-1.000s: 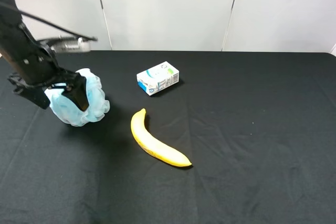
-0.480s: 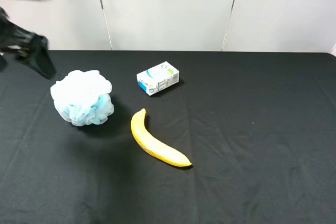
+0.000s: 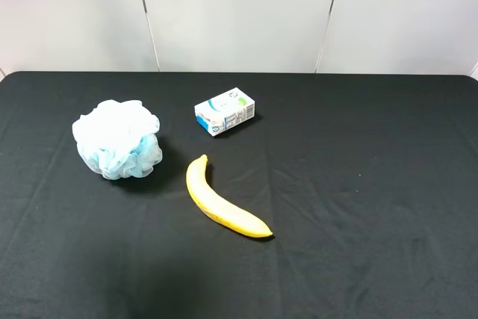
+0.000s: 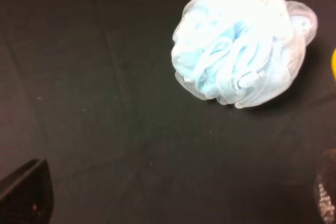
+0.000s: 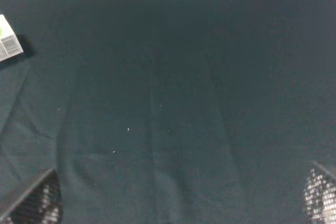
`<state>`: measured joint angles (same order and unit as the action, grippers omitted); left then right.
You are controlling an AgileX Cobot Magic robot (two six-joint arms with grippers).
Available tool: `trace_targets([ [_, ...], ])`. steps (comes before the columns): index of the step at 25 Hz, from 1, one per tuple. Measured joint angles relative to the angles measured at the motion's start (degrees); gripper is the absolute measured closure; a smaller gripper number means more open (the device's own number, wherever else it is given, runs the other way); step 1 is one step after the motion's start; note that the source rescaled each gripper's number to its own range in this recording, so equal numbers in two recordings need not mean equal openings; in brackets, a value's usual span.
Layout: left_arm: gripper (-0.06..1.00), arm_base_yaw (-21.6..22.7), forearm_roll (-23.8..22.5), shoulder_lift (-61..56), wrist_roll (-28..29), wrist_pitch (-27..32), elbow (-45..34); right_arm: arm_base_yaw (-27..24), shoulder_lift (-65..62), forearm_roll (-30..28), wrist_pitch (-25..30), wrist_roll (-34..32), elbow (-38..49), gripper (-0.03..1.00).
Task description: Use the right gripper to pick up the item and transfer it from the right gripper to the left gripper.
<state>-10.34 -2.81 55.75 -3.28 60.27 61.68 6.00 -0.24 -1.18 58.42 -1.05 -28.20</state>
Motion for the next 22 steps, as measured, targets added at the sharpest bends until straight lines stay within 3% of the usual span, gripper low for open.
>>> trace_targets([
  [4,-0.06,0.0,-0.1,-8.7,0.2,0.7,-2.7,0.0,0.0,0.0,0.0,0.0,0.0,-0.03],
  [11,-0.06,0.0,0.2,-28.3,0.2,1.1,-15.7,0.0,0.0,0.0,0.0,0.0,0.0,-0.03],
  [16,-0.05,0.0,3.6,-42.7,0.2,1.9,-24.4,0.0,0.0,0.0,0.0,0.0,0.0,-0.03],
  [22,-0.05,0.0,5.1,-54.4,0.2,2.4,-29.3,0.0,0.0,0.0,0.0,0.0,0.0,-0.03],
])
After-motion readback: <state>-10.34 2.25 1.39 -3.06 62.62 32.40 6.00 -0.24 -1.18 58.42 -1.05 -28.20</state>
